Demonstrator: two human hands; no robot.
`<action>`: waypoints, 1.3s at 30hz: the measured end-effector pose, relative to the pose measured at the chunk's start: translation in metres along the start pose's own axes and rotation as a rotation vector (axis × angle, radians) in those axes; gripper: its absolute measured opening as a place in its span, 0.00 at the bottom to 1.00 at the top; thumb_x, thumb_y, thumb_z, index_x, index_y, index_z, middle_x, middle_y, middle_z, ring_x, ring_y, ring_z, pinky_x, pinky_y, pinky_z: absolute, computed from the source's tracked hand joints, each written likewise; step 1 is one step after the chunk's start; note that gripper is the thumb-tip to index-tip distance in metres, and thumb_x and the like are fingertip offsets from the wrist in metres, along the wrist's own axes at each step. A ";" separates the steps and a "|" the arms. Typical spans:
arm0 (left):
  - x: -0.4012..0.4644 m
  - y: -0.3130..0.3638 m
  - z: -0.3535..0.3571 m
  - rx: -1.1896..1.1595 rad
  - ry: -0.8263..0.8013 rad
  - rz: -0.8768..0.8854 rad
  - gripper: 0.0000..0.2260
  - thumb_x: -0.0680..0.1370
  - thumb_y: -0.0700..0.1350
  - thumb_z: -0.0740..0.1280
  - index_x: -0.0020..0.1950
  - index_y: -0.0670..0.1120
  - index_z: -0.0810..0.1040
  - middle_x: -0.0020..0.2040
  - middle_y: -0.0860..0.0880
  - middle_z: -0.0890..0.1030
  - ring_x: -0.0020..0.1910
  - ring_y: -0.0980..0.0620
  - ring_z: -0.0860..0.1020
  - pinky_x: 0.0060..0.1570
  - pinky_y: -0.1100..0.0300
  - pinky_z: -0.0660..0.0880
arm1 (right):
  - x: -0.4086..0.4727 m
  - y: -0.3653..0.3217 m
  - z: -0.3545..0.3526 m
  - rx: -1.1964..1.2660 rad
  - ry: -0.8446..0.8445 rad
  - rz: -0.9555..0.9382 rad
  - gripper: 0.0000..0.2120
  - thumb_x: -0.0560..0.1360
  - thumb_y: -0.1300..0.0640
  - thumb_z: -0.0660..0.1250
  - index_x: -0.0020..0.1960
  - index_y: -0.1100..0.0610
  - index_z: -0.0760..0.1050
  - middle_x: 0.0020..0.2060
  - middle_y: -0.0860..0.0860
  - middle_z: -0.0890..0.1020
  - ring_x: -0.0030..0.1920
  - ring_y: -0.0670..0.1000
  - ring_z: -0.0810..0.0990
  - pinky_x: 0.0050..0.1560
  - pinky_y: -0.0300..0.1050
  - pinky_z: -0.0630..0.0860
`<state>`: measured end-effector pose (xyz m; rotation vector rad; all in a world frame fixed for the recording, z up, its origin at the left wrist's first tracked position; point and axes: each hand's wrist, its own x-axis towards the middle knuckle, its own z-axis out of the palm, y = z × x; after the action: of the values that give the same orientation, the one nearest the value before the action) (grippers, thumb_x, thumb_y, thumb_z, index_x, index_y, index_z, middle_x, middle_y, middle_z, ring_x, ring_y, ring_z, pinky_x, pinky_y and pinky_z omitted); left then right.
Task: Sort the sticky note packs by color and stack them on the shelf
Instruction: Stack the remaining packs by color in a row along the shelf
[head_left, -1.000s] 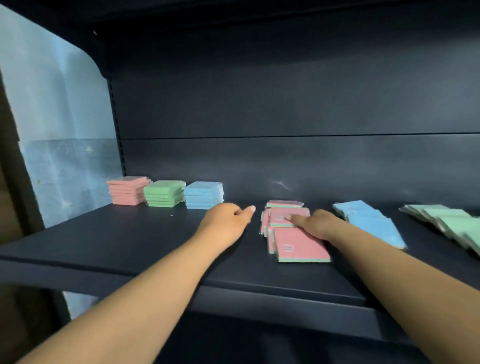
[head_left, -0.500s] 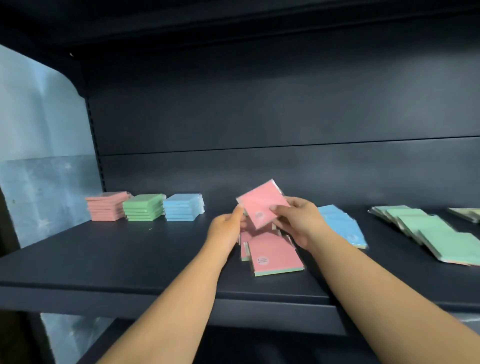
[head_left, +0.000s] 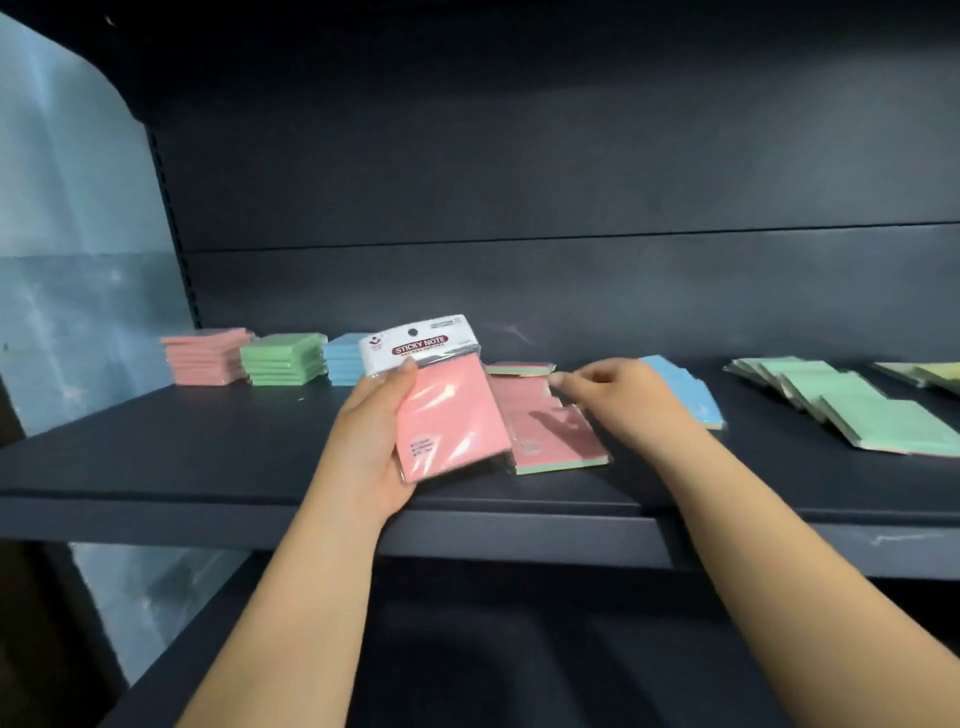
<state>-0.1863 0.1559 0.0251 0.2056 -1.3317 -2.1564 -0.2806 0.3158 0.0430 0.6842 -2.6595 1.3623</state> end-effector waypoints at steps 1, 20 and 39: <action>-0.004 -0.001 -0.004 0.013 -0.001 0.003 0.05 0.79 0.43 0.62 0.49 0.50 0.77 0.39 0.50 0.83 0.33 0.55 0.82 0.35 0.57 0.78 | 0.004 0.006 -0.003 -0.153 0.016 0.050 0.21 0.75 0.41 0.63 0.45 0.61 0.77 0.36 0.52 0.77 0.38 0.51 0.74 0.37 0.42 0.67; -0.057 -0.021 -0.022 0.083 0.101 -0.165 0.06 0.78 0.48 0.64 0.50 0.48 0.77 0.45 0.46 0.83 0.42 0.48 0.80 0.44 0.51 0.77 | -0.039 0.008 0.020 0.933 -0.364 0.058 0.10 0.74 0.67 0.65 0.53 0.57 0.77 0.44 0.53 0.84 0.41 0.50 0.82 0.48 0.46 0.79; -0.088 -0.018 -0.023 0.077 -0.157 -0.173 0.13 0.66 0.41 0.69 0.51 0.45 0.77 0.40 0.46 0.85 0.38 0.49 0.84 0.37 0.53 0.81 | -0.061 -0.007 0.032 1.067 -0.233 0.059 0.13 0.75 0.70 0.63 0.57 0.61 0.76 0.43 0.56 0.83 0.36 0.51 0.81 0.37 0.42 0.79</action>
<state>-0.1120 0.1933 -0.0162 0.1915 -1.5373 -2.3058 -0.2186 0.3090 0.0128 0.8427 -1.8856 2.8534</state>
